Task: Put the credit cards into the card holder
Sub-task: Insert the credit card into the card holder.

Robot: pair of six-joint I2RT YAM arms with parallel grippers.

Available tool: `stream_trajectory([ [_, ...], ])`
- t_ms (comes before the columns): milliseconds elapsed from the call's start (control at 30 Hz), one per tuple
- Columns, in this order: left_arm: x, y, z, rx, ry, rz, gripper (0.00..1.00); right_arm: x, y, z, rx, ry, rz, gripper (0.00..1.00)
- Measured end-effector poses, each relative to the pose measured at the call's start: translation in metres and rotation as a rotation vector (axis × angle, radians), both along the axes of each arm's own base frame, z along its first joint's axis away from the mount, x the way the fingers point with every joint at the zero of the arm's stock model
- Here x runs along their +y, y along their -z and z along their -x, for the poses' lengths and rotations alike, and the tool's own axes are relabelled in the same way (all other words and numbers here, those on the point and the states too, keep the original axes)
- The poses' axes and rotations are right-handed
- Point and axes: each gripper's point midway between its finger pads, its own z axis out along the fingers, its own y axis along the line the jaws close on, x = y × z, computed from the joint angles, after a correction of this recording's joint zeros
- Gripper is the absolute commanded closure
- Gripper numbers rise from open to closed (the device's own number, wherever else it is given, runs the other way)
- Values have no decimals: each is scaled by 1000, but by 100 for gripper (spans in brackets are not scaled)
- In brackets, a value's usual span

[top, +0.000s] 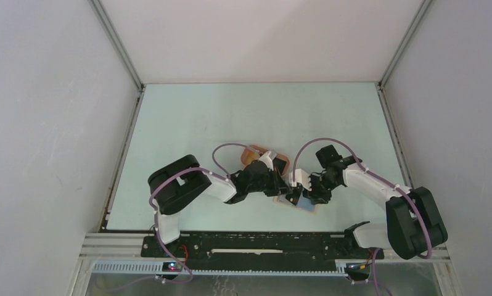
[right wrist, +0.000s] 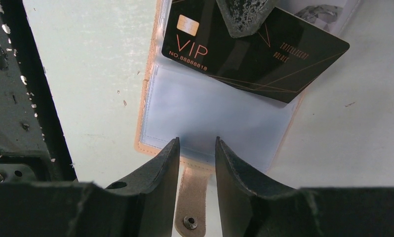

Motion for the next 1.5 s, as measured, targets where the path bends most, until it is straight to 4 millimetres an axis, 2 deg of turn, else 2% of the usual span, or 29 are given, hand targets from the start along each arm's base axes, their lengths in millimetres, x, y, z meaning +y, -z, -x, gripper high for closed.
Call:
stream_trajectory([
  [333, -7, 0, 1, 14, -31, 45, 100, 2, 1, 0, -2, -10, 6, 61],
  [700, -3, 4, 7, 27, -62, 71, 100, 3, 1, 0, -4, -18, 11, 62],
  [1500, -10, 5, 4, 51, -90, 141, 99, 4, 2, 0, -4, -24, 18, 62],
])
